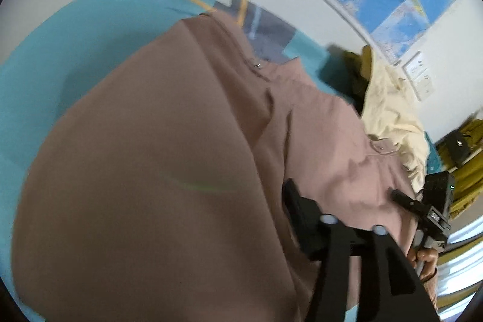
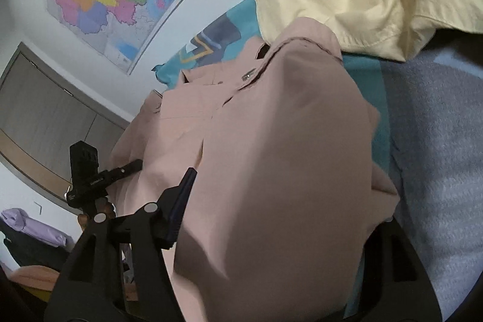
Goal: Fold large clothes
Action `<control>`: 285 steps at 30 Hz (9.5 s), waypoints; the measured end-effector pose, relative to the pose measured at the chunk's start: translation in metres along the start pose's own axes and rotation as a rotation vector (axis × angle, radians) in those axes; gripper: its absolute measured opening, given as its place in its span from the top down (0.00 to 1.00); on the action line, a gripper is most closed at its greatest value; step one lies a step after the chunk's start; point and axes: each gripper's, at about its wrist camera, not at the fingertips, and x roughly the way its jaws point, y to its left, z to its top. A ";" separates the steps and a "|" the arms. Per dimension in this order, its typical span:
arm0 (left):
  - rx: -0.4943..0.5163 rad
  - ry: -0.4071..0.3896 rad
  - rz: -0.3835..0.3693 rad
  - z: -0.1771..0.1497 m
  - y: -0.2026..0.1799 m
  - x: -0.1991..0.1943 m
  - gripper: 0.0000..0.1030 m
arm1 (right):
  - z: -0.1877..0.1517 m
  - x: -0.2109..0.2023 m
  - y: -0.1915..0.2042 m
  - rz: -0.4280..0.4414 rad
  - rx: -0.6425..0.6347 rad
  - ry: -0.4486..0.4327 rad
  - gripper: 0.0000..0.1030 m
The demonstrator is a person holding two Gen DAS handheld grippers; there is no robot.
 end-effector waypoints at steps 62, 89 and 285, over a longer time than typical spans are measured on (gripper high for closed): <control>-0.177 -0.234 0.474 0.208 0.237 -0.030 0.77 | 0.153 0.316 0.149 0.223 -0.112 0.235 0.72; -0.169 -0.182 0.532 0.187 0.252 -0.046 0.34 | 0.166 0.277 0.125 0.194 -0.061 0.181 0.47; 0.060 -0.410 0.657 -0.019 -0.024 -0.096 0.07 | -0.010 0.084 0.217 -0.019 -0.628 -0.120 0.06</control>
